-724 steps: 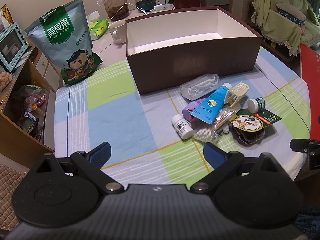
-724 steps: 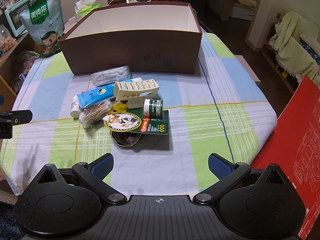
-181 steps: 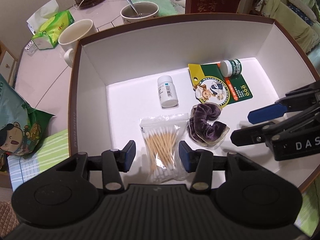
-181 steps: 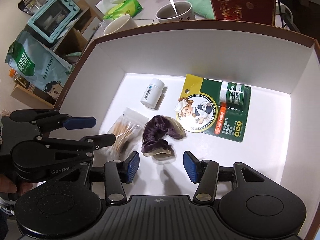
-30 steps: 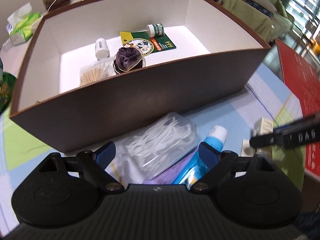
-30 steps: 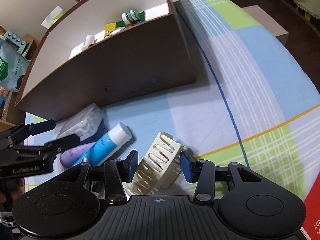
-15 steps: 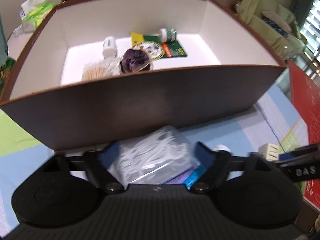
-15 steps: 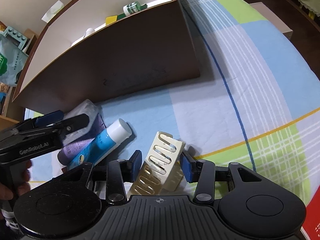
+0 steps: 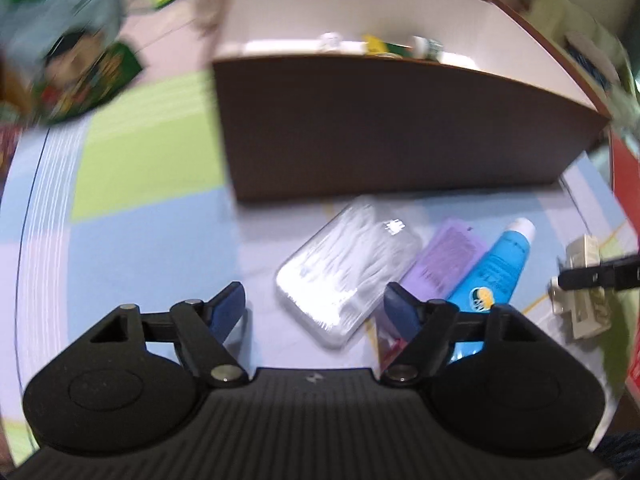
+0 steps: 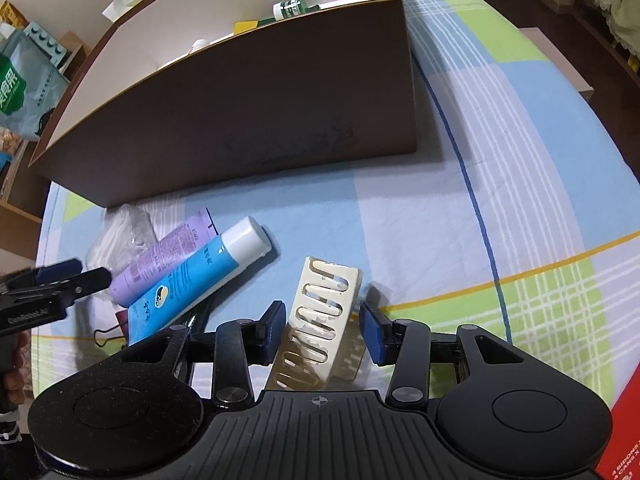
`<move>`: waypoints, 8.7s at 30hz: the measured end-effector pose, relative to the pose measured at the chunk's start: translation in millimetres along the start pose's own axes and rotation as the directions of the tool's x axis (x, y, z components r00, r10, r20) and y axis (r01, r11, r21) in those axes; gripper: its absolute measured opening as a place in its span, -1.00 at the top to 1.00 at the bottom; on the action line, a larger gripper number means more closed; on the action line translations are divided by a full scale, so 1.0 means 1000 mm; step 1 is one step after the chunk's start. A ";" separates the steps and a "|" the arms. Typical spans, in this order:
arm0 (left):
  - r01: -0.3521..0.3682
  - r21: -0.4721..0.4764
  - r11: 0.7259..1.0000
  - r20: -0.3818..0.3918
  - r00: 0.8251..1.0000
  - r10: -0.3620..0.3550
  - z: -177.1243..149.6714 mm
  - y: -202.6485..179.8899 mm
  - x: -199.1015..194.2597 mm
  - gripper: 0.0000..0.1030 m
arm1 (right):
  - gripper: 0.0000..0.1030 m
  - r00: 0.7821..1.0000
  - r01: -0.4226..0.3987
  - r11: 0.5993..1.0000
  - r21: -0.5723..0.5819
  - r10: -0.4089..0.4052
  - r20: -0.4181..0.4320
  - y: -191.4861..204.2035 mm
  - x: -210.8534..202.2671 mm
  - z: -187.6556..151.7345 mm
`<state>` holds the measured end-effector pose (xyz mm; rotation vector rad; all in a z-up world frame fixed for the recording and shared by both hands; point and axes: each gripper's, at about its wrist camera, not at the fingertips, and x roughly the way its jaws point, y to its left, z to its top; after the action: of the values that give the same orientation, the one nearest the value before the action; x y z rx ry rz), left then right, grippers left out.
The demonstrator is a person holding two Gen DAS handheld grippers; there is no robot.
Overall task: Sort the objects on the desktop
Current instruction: 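Grasp the clear floss-pick case with the left tool while the right tool grasps the white holder, then lift the floss case and white holder over the box with both tools, then open both tools to drop the floss case and holder into the box, then withdraw both tools from the box toward the remaining tubes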
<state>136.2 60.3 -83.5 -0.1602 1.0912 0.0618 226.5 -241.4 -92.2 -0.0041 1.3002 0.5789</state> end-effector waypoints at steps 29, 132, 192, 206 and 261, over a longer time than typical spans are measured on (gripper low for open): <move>0.104 0.561 0.821 -0.043 0.994 -0.097 -0.006 -0.011 0.014 -0.07 | 0.13 1.000 0.010 0.995 -0.098 -0.010 -0.001 0.007 -0.012 -0.015; 0.190 0.591 0.784 -0.127 0.982 -0.143 0.192 -0.110 0.022 -0.04 | 0.48 1.000 -0.006 0.873 -0.487 0.005 -0.005 0.057 -0.032 0.170; 0.095 0.557 0.825 -0.175 0.985 0.004 0.190 -0.102 0.055 -0.50 | -0.39 0.996 0.012 0.767 -0.642 -0.065 -0.059 0.072 0.017 0.171; 0.026 0.523 0.852 -0.049 0.999 0.000 0.183 -0.098 -0.011 -0.55 | -0.39 0.999 0.044 0.790 -0.612 -0.027 0.038 0.075 -0.039 0.142; 0.210 0.591 0.779 -0.155 0.977 -0.147 0.021 -0.058 0.002 -0.13 | -0.39 0.996 -0.085 0.996 -0.013 0.085 0.009 -0.030 -0.036 0.015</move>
<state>163.5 6.0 -69.8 0.3192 1.1417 -0.4757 247.3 -276.7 -64.8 0.0435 1.2918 0.6591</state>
